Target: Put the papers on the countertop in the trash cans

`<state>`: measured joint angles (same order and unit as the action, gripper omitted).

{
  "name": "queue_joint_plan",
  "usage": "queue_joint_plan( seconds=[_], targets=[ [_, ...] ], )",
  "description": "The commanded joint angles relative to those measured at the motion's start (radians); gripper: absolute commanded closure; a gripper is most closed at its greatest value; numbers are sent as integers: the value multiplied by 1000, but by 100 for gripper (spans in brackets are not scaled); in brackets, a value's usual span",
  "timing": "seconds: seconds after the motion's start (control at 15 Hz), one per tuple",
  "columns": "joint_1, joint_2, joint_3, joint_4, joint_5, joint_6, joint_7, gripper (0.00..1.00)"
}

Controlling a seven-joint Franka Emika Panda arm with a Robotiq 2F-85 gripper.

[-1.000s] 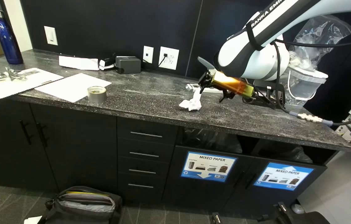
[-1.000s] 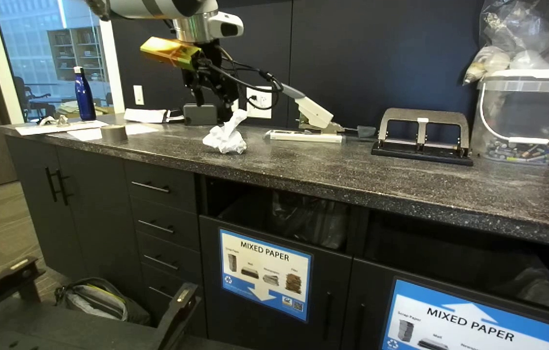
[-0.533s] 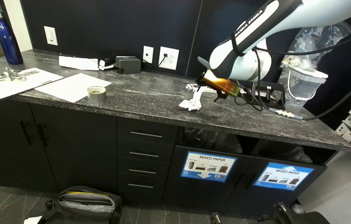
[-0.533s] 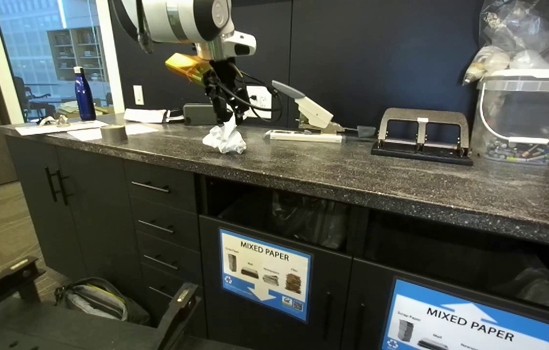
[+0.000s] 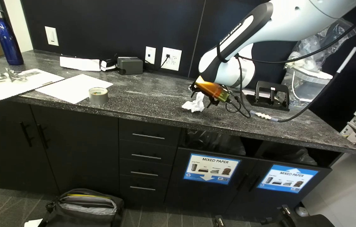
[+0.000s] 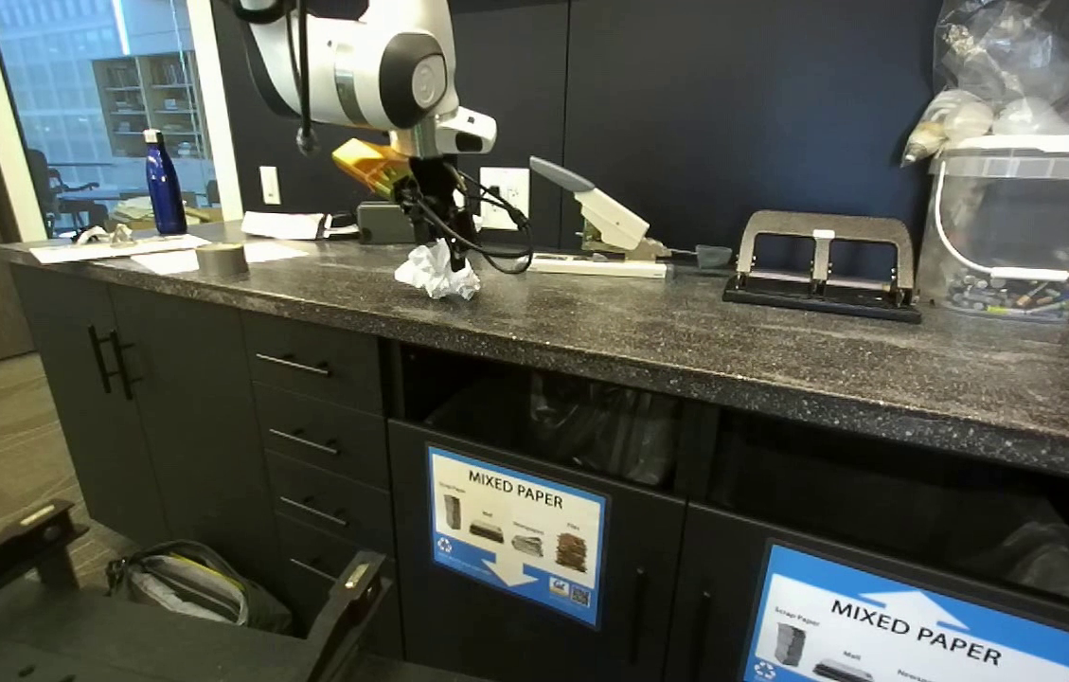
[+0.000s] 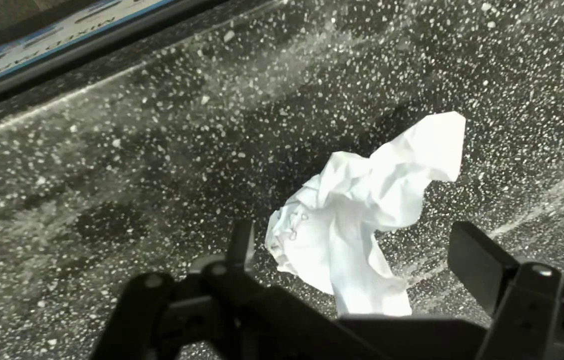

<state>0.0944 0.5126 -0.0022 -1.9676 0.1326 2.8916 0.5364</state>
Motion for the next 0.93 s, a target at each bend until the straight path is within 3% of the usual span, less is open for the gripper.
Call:
queue_joint_plan(
  seconds=[0.0, 0.33, 0.4, 0.53, 0.87],
  targets=[
    [38, 70, -44, 93, 13, -3, -25, 0],
    [20, 143, -38, 160, 25, -23, -59, 0],
    [14, 157, -35, 172, 26, -27, -69, 25],
    [10, 174, -38, 189, 25, -41, -82, 32],
    [19, 181, -72, 186, 8, -50, -87, 71]
  ],
)
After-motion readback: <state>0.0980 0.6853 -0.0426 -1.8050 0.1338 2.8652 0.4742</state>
